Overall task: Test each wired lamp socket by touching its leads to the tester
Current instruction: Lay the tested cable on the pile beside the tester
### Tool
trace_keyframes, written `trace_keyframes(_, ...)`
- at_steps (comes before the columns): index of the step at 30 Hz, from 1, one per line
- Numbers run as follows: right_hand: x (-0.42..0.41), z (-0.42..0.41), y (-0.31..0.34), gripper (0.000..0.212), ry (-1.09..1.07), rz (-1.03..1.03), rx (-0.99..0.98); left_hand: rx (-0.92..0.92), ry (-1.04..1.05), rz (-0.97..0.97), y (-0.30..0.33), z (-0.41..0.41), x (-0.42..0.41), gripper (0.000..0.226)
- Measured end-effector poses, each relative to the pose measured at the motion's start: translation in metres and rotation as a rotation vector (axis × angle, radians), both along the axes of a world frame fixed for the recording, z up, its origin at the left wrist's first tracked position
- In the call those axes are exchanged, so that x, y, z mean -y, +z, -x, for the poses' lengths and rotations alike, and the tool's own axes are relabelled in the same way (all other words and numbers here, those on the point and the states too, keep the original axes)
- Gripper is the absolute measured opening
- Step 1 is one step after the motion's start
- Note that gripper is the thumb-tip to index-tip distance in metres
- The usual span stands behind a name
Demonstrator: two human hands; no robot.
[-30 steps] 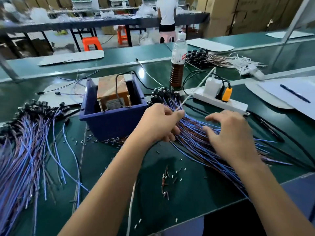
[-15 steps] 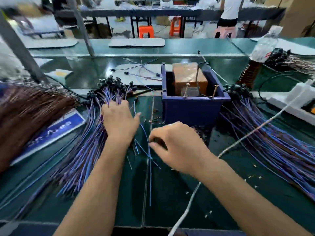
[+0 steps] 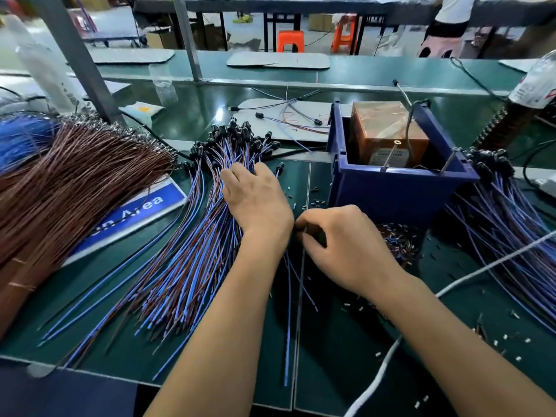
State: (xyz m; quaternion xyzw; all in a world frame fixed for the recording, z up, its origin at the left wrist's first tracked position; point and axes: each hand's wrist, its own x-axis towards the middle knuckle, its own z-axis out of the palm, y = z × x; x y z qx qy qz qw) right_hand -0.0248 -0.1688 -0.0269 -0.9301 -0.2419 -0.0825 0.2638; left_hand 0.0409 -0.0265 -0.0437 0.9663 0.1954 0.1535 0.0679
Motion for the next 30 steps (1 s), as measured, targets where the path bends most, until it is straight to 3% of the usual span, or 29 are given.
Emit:
trace_keyframes(6, -0.010, -0.006, -0.005, 0.011, -0.066, -0.008, -0.054, -0.052, -0.025, 0.029, -0.002, -0.001, 0.000, 0.026)
trace_keyframes(9, -0.015, -0.013, -0.007, 0.010, -0.131, -0.116, -0.127, 0.076, -0.069, 0.169, 0.004, -0.001, -0.001, 0.029)
trace_keyframes(11, -0.021, -0.016, -0.006, 0.013, -0.134, -0.209, -0.153, 0.282, -0.167, 0.454, 0.011, -0.001, -0.003, 0.027)
trace_keyframes(14, -0.034, -0.019, 0.000, 0.021, -0.068, -0.339, -0.239, 0.579, -0.299, 1.232, 0.026, 0.001, 0.001, 0.018)
trace_keyframes(15, -0.037, -0.018, 0.002, 0.022, -0.038, -0.408, -0.301, 0.656, -0.305, 1.368, 0.028, 0.002, 0.001, 0.020)
trace_keyframes(18, -0.043, -0.013, 0.009, 0.034, 0.016, -0.638, -0.485, 0.834, -0.268, 1.378, 0.030, 0.003, -0.006, 0.021)
trace_keyframes(21, -0.046, -0.010, 0.015, 0.038, 0.007, -0.687, -0.558, 0.917, -0.221, 1.472, 0.031, 0.002, -0.013, 0.021)
trace_keyframes(24, -0.047, -0.010, 0.019, 0.036, 0.013, -0.684, -0.619, 0.888, -0.184, 1.596, 0.033, 0.001, -0.017, 0.023)
trace_keyframes(27, -0.043, -0.010, 0.019, 0.028, 0.055, -0.666, -0.666, 0.811, -0.153, 1.929, 0.033, -0.001, -0.028, 0.027)
trace_keyframes(30, -0.032, -0.009, 0.022, 0.024, 0.139, -0.857, -0.853, 0.713, -0.166, 2.346, 0.031, -0.001, -0.041, 0.037)
